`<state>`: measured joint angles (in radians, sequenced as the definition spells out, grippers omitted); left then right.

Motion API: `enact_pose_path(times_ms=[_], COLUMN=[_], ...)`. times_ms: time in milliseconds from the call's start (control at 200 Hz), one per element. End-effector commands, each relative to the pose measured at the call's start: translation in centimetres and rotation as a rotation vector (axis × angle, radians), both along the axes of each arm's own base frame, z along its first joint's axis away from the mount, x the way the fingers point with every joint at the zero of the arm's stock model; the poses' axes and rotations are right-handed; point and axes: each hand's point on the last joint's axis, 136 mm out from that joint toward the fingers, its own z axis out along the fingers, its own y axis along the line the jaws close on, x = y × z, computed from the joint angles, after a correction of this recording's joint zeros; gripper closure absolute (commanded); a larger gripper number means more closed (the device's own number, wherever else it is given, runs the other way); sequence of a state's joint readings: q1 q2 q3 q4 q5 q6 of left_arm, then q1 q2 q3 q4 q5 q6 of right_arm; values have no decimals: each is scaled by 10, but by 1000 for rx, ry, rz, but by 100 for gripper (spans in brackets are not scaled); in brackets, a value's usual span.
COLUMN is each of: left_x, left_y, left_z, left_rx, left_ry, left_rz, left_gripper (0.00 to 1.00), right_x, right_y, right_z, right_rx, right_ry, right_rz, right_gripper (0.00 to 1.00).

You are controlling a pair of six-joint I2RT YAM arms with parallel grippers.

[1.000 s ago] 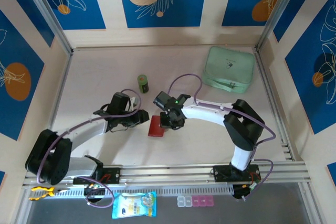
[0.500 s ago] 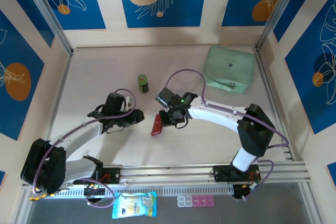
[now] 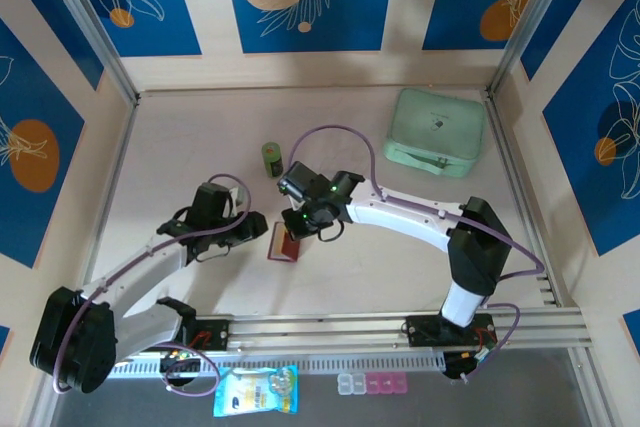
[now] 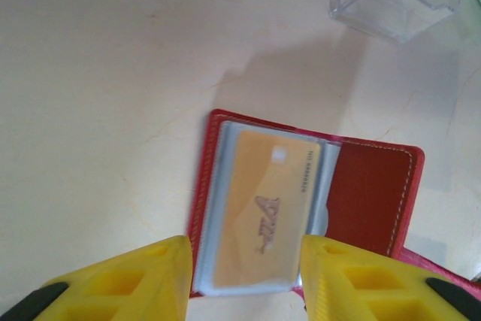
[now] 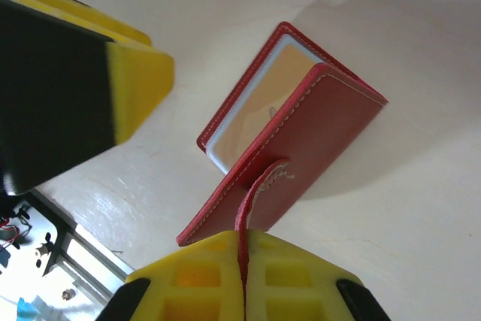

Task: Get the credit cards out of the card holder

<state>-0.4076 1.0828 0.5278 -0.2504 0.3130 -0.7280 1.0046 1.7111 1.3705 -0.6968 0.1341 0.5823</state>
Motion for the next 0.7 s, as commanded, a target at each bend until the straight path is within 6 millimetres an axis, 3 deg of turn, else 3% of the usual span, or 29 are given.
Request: enact_pose_path(times_ms=[0,120,290,695], left_x=[-4,-4,-5,-19], left_y=[0,-9,-19,-13], left_z=[-9,-14,-26,-58], left_rx=[-15,-46,-76,-23], left_ry=[36,65,114,213], left_rz=[-2,-30,-56,-48], left_gripper=[61,67,81,88], right_x=[-5,-5,-5,-5], right_y=[3,-12,-44,-94], right_z=[9,2,-24,-60], right_rx=[-6,-46,-151,-256], right_ry=[-14,-19,15,45], right_rz=[38,1,-75,-185], right_gripper=[98,98,100,100])
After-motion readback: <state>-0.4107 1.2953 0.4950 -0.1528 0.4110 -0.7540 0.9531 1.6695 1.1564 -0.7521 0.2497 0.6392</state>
